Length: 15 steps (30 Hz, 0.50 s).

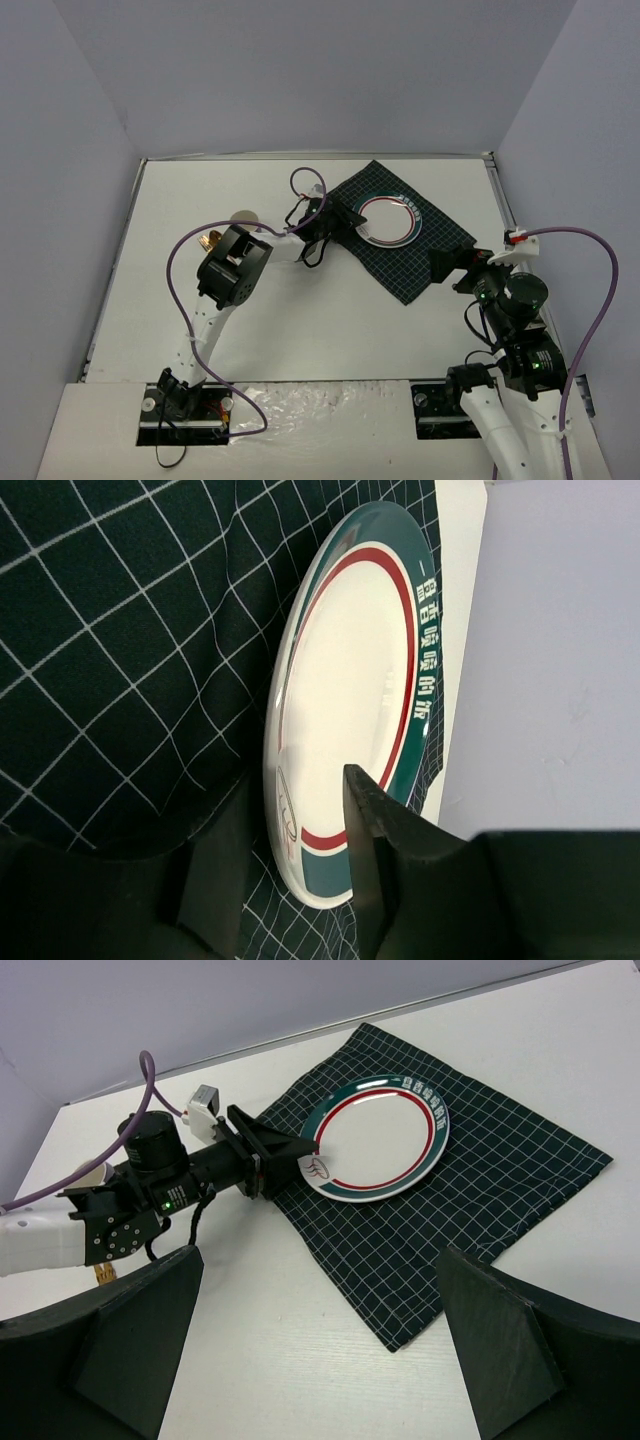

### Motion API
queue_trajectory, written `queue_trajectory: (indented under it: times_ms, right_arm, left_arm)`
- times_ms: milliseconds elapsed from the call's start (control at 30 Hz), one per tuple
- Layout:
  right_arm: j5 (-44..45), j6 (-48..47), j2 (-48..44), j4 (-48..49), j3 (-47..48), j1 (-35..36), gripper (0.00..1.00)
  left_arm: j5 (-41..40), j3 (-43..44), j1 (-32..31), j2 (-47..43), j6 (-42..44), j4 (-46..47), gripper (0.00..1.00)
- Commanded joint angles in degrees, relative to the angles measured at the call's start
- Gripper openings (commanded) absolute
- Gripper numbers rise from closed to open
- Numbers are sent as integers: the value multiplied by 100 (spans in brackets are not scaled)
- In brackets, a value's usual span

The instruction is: Set the dinner table for one person

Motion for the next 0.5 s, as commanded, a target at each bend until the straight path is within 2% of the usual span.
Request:
queue_trajectory:
  times_ms: [0,300,467]
  right_arm:
    - [-11,-93,38,336,4,41,100]
    - [0,-120,36,336,101,41,100]
    - [-13,-140,157,309,224,41,100]
  left_arm:
    - [14,-13,24,-734,-35,522,47]
    - [-74,-97,15,-1444,365,-185,77]
    - [-203,8,-2,-2201,1111,-1477,90]
